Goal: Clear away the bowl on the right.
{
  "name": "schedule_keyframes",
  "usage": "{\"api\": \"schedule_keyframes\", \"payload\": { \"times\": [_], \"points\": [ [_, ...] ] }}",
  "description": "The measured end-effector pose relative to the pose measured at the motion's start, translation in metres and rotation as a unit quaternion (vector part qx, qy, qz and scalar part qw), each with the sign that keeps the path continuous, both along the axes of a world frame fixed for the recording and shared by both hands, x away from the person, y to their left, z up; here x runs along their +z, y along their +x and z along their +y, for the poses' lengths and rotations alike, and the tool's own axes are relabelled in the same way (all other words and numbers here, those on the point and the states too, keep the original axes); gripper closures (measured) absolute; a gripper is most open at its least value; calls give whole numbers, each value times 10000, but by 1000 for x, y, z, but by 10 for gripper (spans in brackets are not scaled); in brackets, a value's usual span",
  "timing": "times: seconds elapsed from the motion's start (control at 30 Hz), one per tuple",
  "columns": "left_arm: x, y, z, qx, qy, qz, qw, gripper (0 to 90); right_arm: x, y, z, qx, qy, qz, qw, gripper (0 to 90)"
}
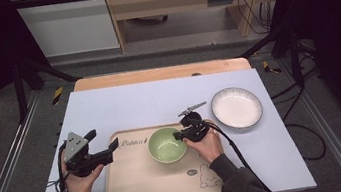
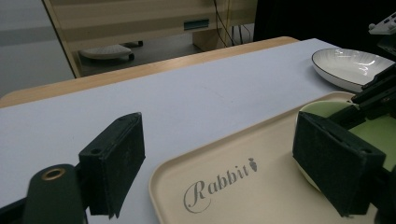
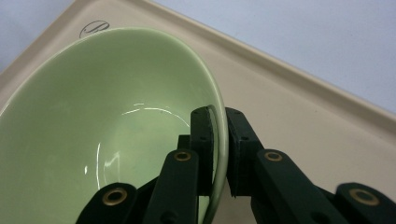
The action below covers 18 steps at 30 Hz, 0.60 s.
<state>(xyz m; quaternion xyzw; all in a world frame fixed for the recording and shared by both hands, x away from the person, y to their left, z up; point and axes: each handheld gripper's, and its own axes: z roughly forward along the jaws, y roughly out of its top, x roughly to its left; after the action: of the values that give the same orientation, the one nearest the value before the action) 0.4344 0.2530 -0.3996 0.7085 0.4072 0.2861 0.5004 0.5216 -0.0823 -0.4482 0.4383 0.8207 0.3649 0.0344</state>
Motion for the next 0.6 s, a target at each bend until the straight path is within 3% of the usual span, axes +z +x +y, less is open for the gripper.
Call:
{"api": "schedule_keyframes", "payload": {
  "times": [0.27,0.43,0.6],
  "points": [
    [0,0,0,1,-4,0,10000,163,1,0,0,-41,-7,-12,10000,785],
    [0,0,0,6,-16,-3,10000,163,7,-2,-4,-33,-38,-392,9992,662],
    [1,0,1,8,-16,-8,10000,164,18,-7,-10,-137,59,-764,9970,474]
  ]
}}
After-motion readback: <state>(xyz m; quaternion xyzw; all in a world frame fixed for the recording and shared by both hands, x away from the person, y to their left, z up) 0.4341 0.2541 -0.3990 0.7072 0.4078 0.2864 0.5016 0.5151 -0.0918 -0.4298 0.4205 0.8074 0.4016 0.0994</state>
